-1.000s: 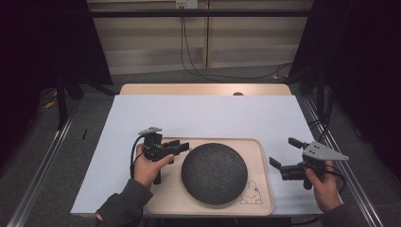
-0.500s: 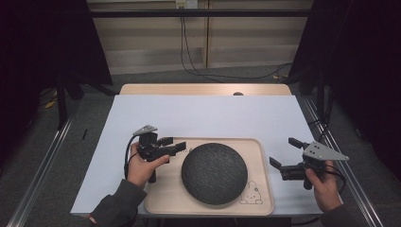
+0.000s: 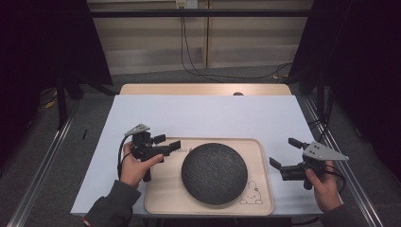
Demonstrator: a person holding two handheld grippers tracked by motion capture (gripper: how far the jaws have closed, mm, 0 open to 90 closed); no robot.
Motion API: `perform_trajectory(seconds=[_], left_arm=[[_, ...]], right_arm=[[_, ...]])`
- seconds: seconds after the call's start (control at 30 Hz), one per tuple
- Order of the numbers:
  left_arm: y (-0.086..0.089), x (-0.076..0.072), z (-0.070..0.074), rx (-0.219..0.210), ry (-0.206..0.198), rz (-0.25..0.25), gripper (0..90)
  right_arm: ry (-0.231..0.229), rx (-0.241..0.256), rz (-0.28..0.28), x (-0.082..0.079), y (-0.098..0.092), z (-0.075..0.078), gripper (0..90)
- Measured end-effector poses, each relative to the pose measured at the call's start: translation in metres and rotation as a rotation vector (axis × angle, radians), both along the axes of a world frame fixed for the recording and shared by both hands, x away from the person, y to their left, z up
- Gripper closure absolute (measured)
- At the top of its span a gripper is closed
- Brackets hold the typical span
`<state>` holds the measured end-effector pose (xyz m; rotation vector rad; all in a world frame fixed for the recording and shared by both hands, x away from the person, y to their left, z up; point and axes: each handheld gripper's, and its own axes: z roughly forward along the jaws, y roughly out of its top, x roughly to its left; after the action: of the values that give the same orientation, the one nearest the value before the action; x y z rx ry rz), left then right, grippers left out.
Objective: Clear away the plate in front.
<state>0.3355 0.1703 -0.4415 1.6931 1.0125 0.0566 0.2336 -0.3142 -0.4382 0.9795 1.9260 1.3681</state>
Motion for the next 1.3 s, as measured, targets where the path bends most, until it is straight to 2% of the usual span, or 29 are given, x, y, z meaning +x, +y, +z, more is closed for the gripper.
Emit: perform_trajectory(seconds=[0.1,0.2,0.23,0.27,0.3,0.43,0.5,0.57,0.7,0.83,0.87,0.9,1.0,1.03,1.13,1.3], left_arm=[[0.004,0.0,0.0,0.0,0.0,-0.001,12.4],[0.008,-0.001,0.001,0.005,-0.017,-0.011,8.4],[0.009,-0.002,0.001,-0.016,-0.019,-0.016,8.4],[0.012,-0.002,0.001,-0.017,-0.029,-0.026,6.8],[0.014,-0.003,0.002,-0.005,-0.04,-0.035,5.6],[0.019,-0.004,0.002,-0.002,-0.055,-0.045,4.3],[0.022,-0.004,0.003,-0.01,-0.06,-0.04,4.3],[0.027,-0.004,0.003,0.004,-0.068,-0.024,4.3],[0.033,-0.004,0.004,-0.002,-0.08,-0.025,4.3],[0.042,-0.004,0.006,-0.003,-0.099,-0.005,4.4],[0.043,-0.005,0.007,0.007,-0.106,0.02,4.4],[0.045,-0.005,0.006,-0.006,-0.111,-0.001,4.4],[0.05,-0.005,0.006,0.002,-0.118,0.004,4.7],[0.052,-0.006,0.006,0.009,-0.12,0.022,4.8],[0.056,-0.006,0.006,-0.007,-0.133,0.001,4.9],[0.066,-0.008,0.005,-0.011,-0.148,0.033,5.1]], right_arm=[[0.0,0.0,0.0,0.0,0.0,0.0,0.0],[0.001,-0.001,0.001,0.0,0.0,0.0,0.0],[0.001,-0.002,0.001,0.0,0.0,0.0,0.0],[0.002,-0.001,0.001,0.0,0.0,0.0,0.0],[0.001,-0.002,0.003,0.0,0.0,0.0,0.0],[-0.001,-0.005,0.007,0.0,-0.001,0.0,0.0],[0.001,-0.005,0.005,0.0,0.0,0.0,0.0],[-0.001,-0.005,0.007,0.0,0.0,0.0,0.0],[-0.001,-0.005,0.009,0.0,-0.001,0.0,0.0],[0.0,-0.005,0.009,-0.001,-0.001,0.0,0.0],[0.0,-0.005,0.009,-0.001,-0.001,0.0,0.0],[0.001,-0.003,0.011,-0.001,-0.001,0.001,0.0],[0.0,-0.001,0.009,-0.001,-0.001,0.001,0.0],[0.0,-0.001,0.011,-0.001,-0.001,0.001,0.0],[-0.004,-0.007,0.011,-0.001,-0.001,0.001,0.0],[-0.003,-0.004,0.009,-0.001,-0.001,0.0,0.0]])
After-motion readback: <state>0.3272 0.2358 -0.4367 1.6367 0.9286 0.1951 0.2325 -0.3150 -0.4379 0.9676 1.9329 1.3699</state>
